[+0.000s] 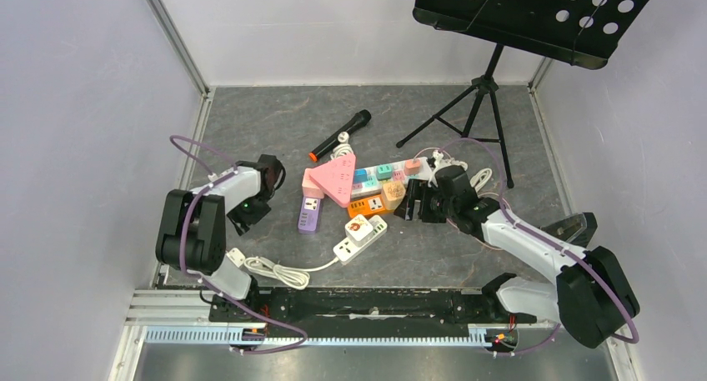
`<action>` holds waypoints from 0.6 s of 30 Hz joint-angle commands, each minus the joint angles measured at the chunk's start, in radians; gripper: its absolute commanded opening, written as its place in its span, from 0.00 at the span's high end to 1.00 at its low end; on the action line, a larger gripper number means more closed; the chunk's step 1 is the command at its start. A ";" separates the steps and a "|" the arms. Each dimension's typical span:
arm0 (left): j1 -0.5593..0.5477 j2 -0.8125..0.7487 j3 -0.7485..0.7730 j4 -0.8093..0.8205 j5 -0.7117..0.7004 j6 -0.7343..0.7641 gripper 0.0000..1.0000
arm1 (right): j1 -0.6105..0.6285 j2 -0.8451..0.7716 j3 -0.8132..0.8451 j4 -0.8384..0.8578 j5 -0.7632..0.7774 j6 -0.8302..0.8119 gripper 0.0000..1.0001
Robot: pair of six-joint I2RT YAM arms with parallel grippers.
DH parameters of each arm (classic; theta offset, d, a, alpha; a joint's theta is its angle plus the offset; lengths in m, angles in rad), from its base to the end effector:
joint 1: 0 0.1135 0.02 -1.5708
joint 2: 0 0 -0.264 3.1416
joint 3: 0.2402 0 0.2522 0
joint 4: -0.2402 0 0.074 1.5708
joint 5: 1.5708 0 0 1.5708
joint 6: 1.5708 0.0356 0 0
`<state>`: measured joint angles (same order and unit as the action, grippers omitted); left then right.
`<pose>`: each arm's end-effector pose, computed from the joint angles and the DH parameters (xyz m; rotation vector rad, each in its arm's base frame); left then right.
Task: Insert the plug
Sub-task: Pick up the plug from the center of the board.
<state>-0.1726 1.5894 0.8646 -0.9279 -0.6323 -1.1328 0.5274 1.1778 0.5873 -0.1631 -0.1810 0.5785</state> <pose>0.2397 -0.0204 0.1576 -1.2224 2.4263 0.7736 0.2001 0.1240 0.1962 -0.0334 2.4359 0.7415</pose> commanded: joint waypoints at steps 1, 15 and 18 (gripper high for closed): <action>0.041 0.002 -0.025 -0.003 0.009 -0.013 0.37 | -0.001 -0.039 0.042 -0.023 0.017 0.075 0.20; 0.288 -0.037 -0.134 0.061 0.058 0.002 0.37 | -0.001 0.000 0.108 -0.142 -0.014 0.010 0.21; 0.288 -0.069 -0.143 0.055 0.095 0.001 0.37 | -0.001 0.011 0.105 -0.142 -0.028 0.002 0.21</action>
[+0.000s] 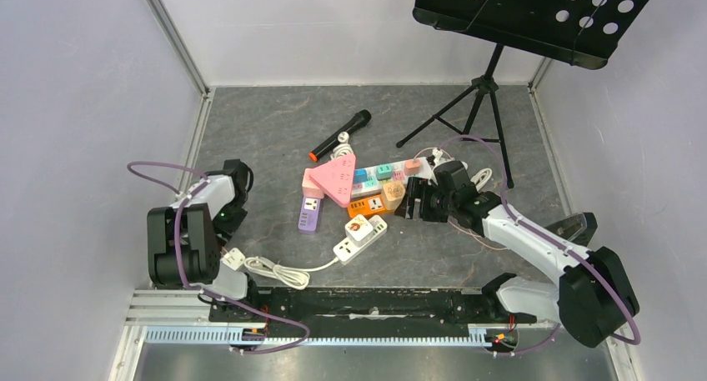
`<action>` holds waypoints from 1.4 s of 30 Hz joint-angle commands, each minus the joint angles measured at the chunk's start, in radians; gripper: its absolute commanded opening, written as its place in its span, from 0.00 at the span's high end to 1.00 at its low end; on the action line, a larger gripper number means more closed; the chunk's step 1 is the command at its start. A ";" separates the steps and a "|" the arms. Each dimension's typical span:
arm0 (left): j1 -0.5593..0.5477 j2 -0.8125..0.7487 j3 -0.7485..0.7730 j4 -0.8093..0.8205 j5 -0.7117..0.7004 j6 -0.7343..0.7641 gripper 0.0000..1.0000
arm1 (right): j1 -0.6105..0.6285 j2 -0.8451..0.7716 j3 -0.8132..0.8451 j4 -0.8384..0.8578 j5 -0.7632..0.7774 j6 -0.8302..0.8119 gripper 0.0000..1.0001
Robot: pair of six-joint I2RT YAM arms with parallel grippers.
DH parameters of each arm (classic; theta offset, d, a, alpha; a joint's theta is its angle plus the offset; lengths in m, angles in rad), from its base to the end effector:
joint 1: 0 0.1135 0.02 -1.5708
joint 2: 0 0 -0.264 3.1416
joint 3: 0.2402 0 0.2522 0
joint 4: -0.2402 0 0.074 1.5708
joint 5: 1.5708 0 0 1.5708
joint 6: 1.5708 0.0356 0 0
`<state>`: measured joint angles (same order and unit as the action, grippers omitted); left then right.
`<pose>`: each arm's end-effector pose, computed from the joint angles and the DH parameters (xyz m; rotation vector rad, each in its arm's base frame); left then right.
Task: Insert the plug
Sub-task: Pick up the plug from the center of the board.
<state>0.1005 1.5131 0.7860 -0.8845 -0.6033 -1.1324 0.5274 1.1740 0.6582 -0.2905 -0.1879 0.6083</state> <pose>0.2203 0.0425 0.1558 -1.5896 2.2739 0.7788 0.2007 0.1246 0.2097 0.0065 2.4959 0.7374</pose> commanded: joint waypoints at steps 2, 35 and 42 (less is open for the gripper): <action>0.015 -0.019 -0.061 -0.026 0.066 -0.031 0.38 | -0.002 0.017 0.035 -0.014 -0.027 -0.031 0.20; 0.015 -0.133 -0.140 0.087 0.339 0.001 0.43 | -0.002 -0.058 -0.008 -0.010 0.004 0.005 0.20; 0.015 -0.191 -0.159 0.271 0.409 0.121 0.43 | -0.002 -0.084 -0.014 -0.007 0.010 0.007 0.21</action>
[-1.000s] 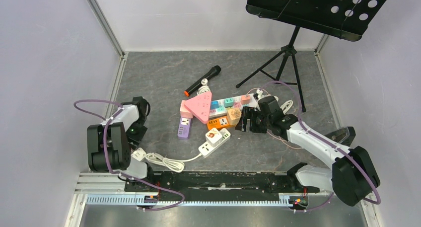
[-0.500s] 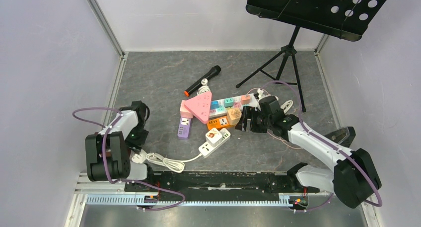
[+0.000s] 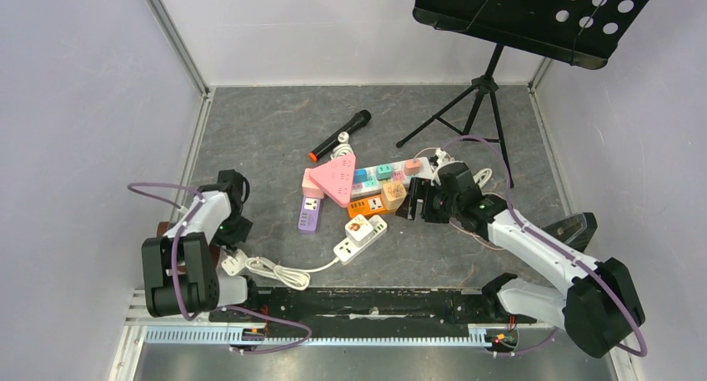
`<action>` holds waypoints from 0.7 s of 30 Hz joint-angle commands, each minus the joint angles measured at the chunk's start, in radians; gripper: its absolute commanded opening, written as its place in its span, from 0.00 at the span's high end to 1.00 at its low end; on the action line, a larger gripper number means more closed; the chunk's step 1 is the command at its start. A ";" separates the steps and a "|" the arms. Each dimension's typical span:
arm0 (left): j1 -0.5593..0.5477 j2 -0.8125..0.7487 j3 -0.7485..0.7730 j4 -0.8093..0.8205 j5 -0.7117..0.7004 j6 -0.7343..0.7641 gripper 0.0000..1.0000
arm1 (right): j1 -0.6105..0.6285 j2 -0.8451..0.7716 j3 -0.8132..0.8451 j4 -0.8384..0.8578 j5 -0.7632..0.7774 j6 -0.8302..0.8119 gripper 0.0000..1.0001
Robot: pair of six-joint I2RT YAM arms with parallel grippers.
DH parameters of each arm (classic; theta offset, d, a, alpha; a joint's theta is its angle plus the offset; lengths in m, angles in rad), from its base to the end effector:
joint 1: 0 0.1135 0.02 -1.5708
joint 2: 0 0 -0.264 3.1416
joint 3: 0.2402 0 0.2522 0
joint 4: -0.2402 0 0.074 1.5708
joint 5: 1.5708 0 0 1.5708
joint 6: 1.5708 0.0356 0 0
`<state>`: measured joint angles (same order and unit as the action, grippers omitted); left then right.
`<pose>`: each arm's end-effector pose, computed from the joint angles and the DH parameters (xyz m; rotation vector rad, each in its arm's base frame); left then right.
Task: Insert the plug
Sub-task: Pick up the plug from the center of the board.
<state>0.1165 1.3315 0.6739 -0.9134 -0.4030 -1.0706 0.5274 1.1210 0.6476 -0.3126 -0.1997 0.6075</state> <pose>0.1851 0.0357 0.1610 -1.6276 2.4125 0.5282 0.1931 0.1206 0.2159 -0.0034 2.4781 0.7599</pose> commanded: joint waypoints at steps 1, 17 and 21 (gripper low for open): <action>-0.001 -0.016 -0.057 0.335 0.226 0.075 0.43 | -0.002 -0.035 -0.003 0.014 0.024 0.007 0.20; -0.041 0.038 -0.013 0.696 0.423 0.302 0.42 | -0.002 -0.090 -0.016 0.036 0.049 -0.035 0.19; -0.041 0.030 0.094 0.556 0.355 0.372 0.42 | -0.002 -0.105 -0.024 0.053 0.047 -0.047 0.19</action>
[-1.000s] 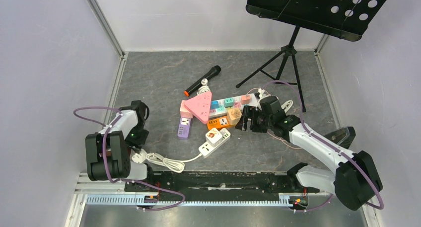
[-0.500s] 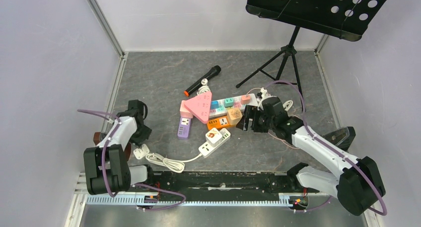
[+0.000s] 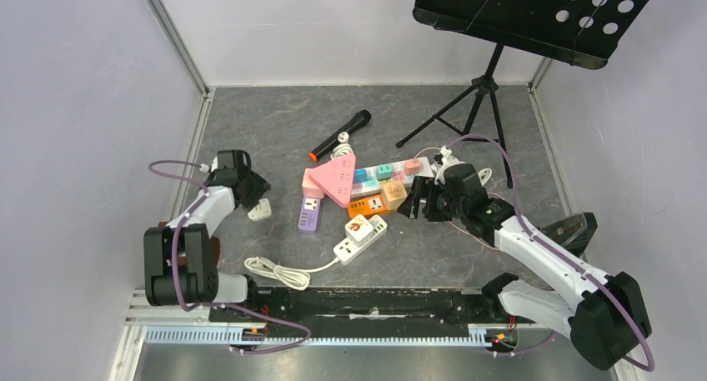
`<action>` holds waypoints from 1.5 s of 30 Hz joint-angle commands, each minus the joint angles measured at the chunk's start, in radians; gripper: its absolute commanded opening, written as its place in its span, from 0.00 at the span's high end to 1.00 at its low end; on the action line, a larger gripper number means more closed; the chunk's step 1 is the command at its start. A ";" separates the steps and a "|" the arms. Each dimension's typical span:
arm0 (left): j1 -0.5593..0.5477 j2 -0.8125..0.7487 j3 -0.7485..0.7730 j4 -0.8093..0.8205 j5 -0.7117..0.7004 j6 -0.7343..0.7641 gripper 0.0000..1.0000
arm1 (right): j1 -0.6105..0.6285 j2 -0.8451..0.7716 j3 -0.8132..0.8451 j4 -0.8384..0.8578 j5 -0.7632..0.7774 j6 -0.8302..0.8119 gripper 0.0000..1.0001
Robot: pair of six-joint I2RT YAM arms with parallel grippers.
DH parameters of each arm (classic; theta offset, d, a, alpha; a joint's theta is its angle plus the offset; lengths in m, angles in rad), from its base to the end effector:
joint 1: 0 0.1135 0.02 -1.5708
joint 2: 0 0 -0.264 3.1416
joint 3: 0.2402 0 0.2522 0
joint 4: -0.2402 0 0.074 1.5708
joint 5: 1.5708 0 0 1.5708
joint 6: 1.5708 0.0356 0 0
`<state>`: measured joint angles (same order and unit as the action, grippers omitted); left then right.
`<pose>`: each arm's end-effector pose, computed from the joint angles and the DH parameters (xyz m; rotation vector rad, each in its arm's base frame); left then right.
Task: Insert the plug
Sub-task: Pick up the plug from the center of the board.
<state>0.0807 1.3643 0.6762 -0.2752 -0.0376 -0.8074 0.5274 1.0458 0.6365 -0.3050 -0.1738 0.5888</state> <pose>0.2548 0.0219 0.1727 -1.1092 2.2967 -0.2393 0.1859 0.1154 0.2281 -0.0217 2.3966 0.7559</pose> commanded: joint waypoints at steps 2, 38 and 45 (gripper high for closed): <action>-0.006 -0.017 0.141 -0.174 -0.069 0.121 0.41 | -0.002 -0.038 -0.020 0.052 0.025 -0.041 0.17; -0.112 0.234 0.297 -0.443 -0.192 0.409 0.14 | -0.005 0.003 -0.038 0.171 -0.046 -0.162 0.02; -0.096 0.287 0.326 -0.419 -0.192 0.419 0.15 | -0.013 -0.012 -0.046 0.172 -0.054 -0.167 0.02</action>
<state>-0.0284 1.6321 0.9646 -0.7258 -0.2264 -0.4286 0.5240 1.0481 0.5995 -0.1726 -0.2138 0.4431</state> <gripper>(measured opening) 0.855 0.979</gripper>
